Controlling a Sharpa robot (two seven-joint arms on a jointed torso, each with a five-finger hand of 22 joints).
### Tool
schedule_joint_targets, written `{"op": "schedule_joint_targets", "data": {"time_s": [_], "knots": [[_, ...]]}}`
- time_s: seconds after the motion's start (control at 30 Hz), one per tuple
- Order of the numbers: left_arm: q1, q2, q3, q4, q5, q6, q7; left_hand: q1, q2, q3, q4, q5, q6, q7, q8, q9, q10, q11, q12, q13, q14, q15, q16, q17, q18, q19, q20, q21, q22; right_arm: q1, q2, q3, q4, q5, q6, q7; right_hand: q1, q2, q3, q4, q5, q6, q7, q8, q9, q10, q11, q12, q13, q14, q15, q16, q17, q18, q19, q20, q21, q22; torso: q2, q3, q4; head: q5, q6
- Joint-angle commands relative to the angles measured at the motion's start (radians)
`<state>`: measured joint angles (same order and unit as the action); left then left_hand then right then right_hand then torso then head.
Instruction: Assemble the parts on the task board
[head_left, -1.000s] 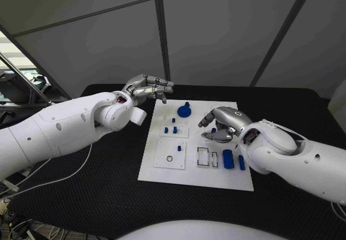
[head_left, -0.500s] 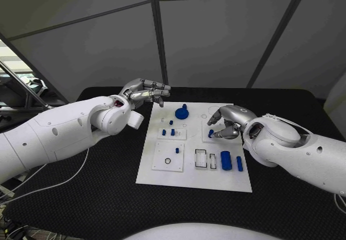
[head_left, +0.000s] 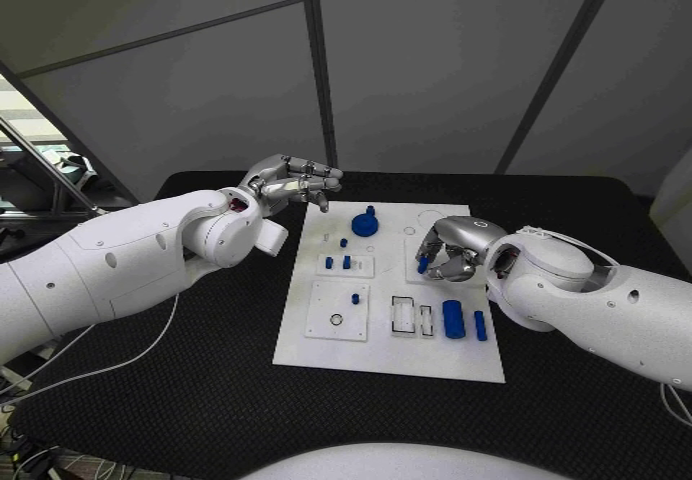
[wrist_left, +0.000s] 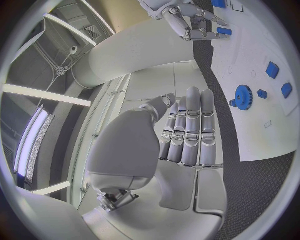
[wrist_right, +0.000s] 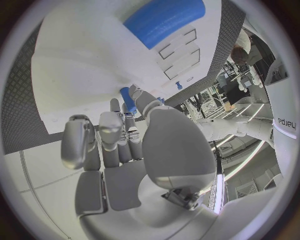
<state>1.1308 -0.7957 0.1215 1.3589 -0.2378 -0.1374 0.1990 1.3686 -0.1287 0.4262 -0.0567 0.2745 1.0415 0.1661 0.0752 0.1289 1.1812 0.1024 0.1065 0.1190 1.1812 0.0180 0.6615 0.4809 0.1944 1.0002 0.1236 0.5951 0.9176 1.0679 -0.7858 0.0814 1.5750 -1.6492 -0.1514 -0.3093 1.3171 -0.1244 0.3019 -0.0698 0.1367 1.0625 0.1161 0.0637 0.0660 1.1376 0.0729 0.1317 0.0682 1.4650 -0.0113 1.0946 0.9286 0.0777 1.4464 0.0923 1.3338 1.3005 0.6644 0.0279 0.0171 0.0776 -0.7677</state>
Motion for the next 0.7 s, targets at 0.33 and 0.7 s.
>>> {"op": "schedule_joint_targets", "data": {"time_s": [0.33,0.7], "knots": [[0.002,0.000,0.001,-0.002,0.005,0.010,0.002,0.002,0.008,-0.007,-0.002,0.001,0.000,0.008,-0.006,-0.001,-0.007,0.002,-0.005,0.002,0.005,0.005,-0.005,-0.001,-0.013,-0.007,0.001,-0.002,-0.002,0.002,0.001,0.001,0.005,0.008,0.000,0.029,-0.014,0.013,0.055,0.004,0.005,0.031,0.002,0.005,0.002,0.061,-0.013,-0.011,-0.004,0.017,-0.014,0.039,0.031,-0.019,0.021,-0.010,0.035,0.039,0.000,0.0002,-0.0016,-0.002,-0.001],[0.002,-0.001,0.001,-0.003,0.005,0.010,0.001,0.002,0.008,-0.007,-0.002,0.001,0.000,0.008,-0.006,-0.001,-0.007,0.002,-0.005,0.002,0.005,0.005,-0.005,-0.001,-0.013,-0.007,0.001,-0.002,-0.002,0.002,0.000,0.001,0.005,-0.012,-0.028,0.012,0.022,0.058,0.136,-0.018,-0.008,0.140,-0.020,0.041,0.024,0.173,-0.042,-0.007,0.009,0.020,-0.039,0.078,0.064,-0.031,0.044,-0.030,0.084,0.094,-0.001,0.0004,-0.0007,-0.003,-0.004]]}}
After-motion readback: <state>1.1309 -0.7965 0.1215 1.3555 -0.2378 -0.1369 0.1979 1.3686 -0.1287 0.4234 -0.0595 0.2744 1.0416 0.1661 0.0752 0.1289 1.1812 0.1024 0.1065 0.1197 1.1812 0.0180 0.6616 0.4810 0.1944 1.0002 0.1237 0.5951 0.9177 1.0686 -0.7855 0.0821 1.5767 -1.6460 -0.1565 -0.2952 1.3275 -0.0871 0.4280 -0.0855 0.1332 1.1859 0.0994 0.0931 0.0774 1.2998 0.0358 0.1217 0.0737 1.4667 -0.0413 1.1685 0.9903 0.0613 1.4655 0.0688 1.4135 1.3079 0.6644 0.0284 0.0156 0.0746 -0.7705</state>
